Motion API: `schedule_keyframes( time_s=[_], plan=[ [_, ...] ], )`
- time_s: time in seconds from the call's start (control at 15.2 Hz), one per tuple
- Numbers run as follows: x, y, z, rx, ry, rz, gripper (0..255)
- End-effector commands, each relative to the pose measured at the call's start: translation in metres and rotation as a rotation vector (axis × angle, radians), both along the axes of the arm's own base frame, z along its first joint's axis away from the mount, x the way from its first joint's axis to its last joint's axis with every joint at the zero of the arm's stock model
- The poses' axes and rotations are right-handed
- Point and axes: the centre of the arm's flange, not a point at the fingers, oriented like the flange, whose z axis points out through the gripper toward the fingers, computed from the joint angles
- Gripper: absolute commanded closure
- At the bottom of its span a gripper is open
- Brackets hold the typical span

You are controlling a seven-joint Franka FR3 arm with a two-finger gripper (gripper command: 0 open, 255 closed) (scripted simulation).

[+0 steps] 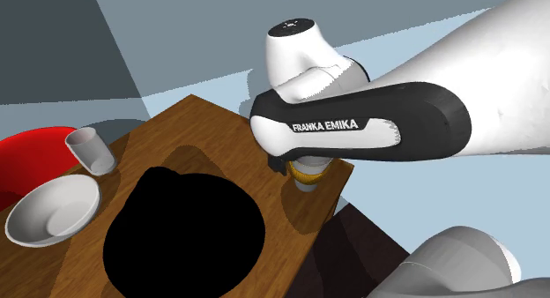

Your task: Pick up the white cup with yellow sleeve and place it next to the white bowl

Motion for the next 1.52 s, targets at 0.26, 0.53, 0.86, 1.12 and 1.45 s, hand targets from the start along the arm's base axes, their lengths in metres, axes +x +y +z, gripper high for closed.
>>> schedule_keyframes(
  time_s=[0.26, 0.53, 0.86, 1.12, 1.45],
  plan=[
    [0.000, -0.002, -0.019, 0.000, -0.001, 0.000, 0],
    [0.000, -0.002, -0.019, 0.000, -0.001, 0.000, 0],
    [0.000, -0.002, -0.019, 0.000, -0.001, 0.000, 255],
    [0.000, -0.002, -0.019, 0.000, -0.001, 0.000, 255],
    [0.000, -0.002, -0.003, 0.000, -0.001, 0.000, 255]
  ],
)
